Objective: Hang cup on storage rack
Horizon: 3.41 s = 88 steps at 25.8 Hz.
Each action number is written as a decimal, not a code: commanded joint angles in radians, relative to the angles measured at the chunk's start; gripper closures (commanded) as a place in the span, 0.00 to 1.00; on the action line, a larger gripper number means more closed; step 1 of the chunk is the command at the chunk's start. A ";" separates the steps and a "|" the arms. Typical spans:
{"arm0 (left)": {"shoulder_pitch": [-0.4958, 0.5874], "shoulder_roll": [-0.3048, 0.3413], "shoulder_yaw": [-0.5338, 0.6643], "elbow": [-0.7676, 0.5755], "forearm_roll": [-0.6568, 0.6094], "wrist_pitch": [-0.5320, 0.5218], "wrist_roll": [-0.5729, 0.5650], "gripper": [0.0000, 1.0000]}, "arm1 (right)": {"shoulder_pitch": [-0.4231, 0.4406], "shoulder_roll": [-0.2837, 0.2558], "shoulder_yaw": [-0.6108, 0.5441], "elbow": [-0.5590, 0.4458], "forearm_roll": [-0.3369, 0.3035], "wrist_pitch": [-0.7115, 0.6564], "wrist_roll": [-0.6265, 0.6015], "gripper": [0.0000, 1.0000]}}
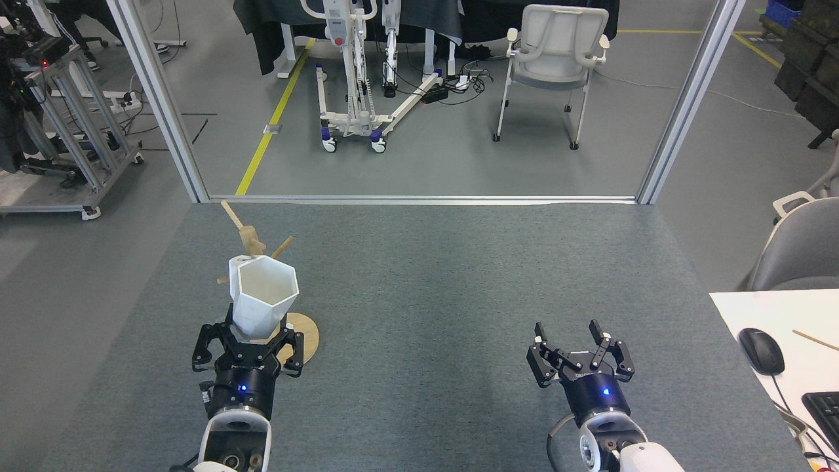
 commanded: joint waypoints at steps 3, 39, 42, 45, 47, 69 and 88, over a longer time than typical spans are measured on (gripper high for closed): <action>-0.002 0.000 0.000 0.002 0.000 0.001 0.000 0.55 | 0.018 0.018 0.009 -0.003 0.002 -0.009 0.002 0.01; -0.020 0.015 0.015 0.017 0.029 0.032 0.000 0.53 | -0.043 0.029 0.141 0.024 0.000 -0.014 0.004 0.01; -0.017 0.015 0.017 0.016 0.037 0.038 -0.002 0.53 | -0.046 0.025 0.139 0.025 0.000 -0.014 0.005 0.01; -0.012 0.015 0.017 0.013 0.038 0.059 0.000 0.53 | -0.055 0.025 0.139 0.031 0.000 -0.015 0.005 0.01; -0.011 0.015 0.015 0.009 0.042 0.063 -0.002 0.53 | -0.055 0.025 0.141 0.033 0.000 -0.015 0.005 0.01; 0.018 0.032 0.038 -0.017 0.089 0.046 0.000 0.52 | -0.060 0.033 0.141 0.042 0.002 -0.120 0.004 0.01; 0.003 0.053 0.040 -0.001 0.103 0.015 0.001 0.52 | -0.106 0.053 0.158 0.076 0.000 -0.141 0.005 0.01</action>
